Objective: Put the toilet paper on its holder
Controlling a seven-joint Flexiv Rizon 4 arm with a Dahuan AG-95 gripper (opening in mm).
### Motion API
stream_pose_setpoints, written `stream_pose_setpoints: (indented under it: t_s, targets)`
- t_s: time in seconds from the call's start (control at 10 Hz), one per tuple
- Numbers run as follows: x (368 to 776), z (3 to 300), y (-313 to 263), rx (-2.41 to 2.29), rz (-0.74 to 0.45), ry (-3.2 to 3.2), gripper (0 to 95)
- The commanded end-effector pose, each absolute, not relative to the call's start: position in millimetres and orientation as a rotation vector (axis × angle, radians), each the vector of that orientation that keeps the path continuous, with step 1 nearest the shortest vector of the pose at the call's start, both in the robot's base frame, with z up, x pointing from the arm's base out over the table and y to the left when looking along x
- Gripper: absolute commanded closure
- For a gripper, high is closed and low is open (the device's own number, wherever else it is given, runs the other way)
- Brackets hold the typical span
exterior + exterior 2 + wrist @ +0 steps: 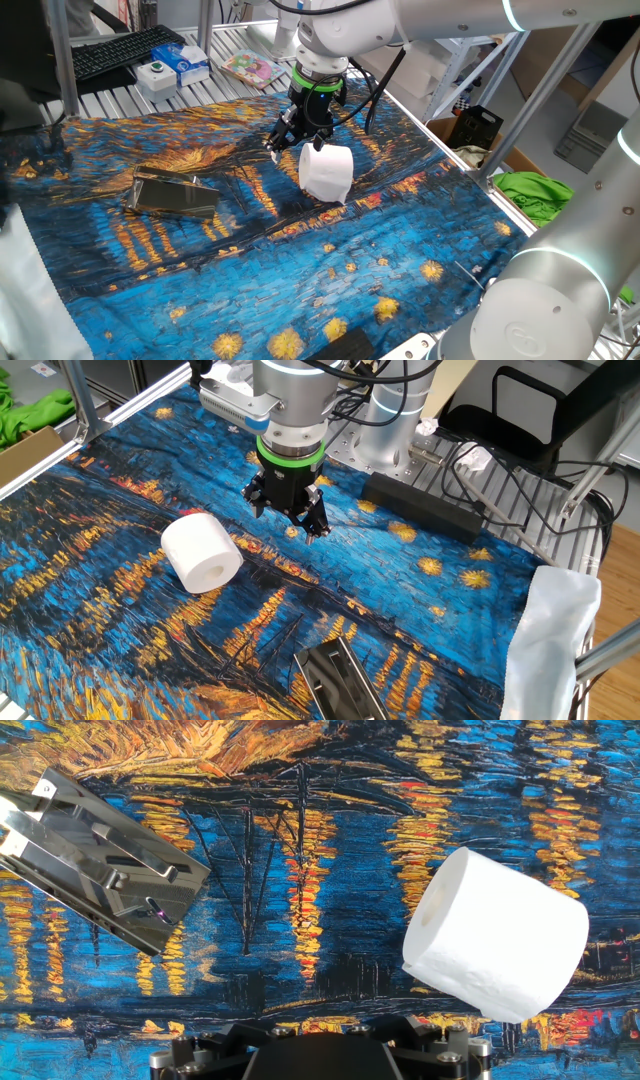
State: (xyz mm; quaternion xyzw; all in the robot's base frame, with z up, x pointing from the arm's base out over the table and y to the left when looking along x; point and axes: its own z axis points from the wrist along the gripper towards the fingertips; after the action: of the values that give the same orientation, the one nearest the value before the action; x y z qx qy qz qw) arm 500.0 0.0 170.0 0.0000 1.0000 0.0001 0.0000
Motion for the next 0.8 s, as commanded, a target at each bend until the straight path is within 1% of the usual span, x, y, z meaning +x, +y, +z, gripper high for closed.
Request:
stream_pose_setpoints:
  t_s: [0.1, 0.2, 0.8]
  targets:
    - [500.0, 170.0, 0.0, 0.0, 0.0, 3.142, 0.0]
    - [500.0, 170.1, 0.1, 0.221, 0.001, 3.144, 95.0]
    - [499.3, 171.3, 2.6, 0.234, -0.002, 3.16, 95.0]
